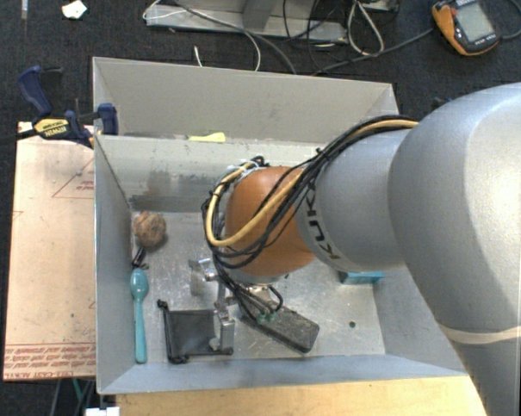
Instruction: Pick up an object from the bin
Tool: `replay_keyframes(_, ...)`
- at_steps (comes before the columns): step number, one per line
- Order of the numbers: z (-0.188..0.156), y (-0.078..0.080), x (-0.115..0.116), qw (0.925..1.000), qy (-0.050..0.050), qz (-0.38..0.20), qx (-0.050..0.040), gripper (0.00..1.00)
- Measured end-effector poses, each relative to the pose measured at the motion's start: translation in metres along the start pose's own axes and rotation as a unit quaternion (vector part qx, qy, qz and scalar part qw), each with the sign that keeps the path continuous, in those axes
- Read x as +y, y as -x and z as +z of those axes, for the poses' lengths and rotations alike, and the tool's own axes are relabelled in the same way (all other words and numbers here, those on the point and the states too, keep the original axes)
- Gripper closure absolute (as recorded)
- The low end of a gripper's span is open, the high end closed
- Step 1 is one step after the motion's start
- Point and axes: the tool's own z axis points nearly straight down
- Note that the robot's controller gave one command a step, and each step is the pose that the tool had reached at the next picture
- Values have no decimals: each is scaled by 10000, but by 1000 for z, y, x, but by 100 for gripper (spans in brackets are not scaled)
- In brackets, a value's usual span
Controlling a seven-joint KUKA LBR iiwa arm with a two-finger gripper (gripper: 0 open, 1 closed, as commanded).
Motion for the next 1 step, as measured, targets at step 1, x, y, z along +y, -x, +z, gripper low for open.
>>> replay_keyframes(1,-12,-21,48,9978,7,-656,0,100)
